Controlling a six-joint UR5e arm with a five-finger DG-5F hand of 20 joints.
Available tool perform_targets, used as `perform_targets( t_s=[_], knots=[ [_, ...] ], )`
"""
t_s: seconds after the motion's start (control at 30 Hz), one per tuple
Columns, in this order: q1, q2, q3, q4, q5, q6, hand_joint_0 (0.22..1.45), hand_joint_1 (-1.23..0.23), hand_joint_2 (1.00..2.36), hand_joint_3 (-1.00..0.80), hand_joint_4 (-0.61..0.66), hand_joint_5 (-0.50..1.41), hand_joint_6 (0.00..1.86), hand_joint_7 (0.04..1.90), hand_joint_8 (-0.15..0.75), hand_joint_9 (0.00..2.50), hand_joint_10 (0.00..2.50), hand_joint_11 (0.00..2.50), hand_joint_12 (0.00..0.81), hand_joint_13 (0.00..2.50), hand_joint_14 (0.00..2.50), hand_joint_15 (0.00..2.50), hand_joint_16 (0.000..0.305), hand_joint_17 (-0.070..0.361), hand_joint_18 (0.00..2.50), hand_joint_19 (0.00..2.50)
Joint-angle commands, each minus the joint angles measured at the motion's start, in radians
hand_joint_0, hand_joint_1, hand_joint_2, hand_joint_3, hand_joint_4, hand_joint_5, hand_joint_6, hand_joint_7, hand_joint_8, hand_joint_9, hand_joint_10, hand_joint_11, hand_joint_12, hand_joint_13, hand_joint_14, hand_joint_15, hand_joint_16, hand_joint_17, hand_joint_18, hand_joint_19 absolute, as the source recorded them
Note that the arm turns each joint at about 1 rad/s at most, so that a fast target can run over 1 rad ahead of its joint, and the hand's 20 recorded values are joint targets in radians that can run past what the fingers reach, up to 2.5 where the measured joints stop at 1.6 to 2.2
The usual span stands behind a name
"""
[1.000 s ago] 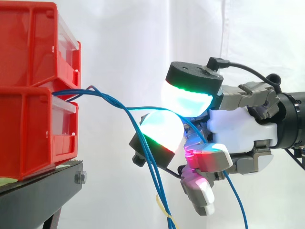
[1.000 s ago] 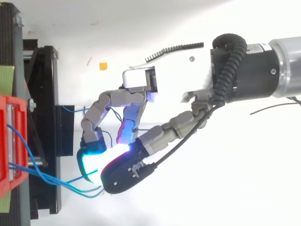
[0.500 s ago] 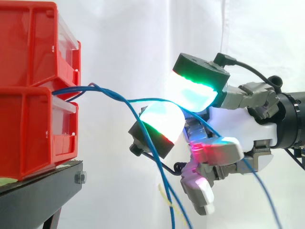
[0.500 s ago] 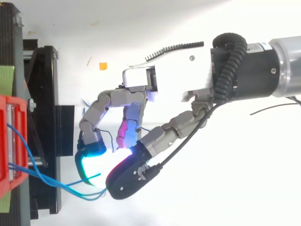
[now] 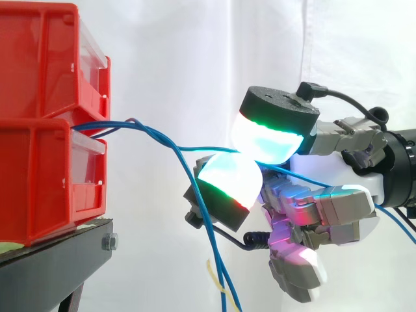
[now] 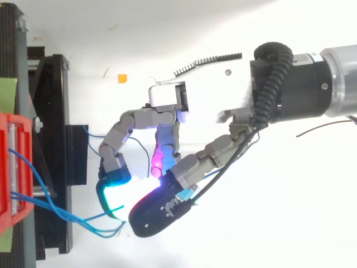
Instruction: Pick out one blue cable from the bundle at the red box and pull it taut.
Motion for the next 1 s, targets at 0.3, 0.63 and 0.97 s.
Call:
perform_targets(
  t_s=[0.3, 0.63, 0.97],
  knots=[
    [-0.015, 0.001, -0.002, -0.011, -0.017, 0.000, 0.66, -0.91, 1.00, 0.01, -0.37, -0.07, 0.90, 1.09, 0.238, 0.94, 0.01, 0.25, 0.360, 0.90, 0.01, 0.34, 0.051, 0.116, 0.86, 0.51],
    [-0.027, 0.035, -0.004, -0.080, -0.023, -0.014, 0.65, -0.92, 1.00, 0.01, -0.36, -0.07, 0.90, 1.09, 0.226, 0.78, 0.00, 0.13, 0.366, 0.79, 0.01, 0.30, 0.052, 0.117, 0.74, 0.47],
    [-0.038, 0.038, -0.004, -0.129, -0.020, -0.006, 0.64, -0.92, 1.04, 0.01, -0.33, -0.06, 0.89, 1.11, 0.234, 0.78, 0.01, 0.15, 0.376, 0.78, 0.01, 0.32, 0.053, 0.120, 0.72, 0.49]
  ],
)
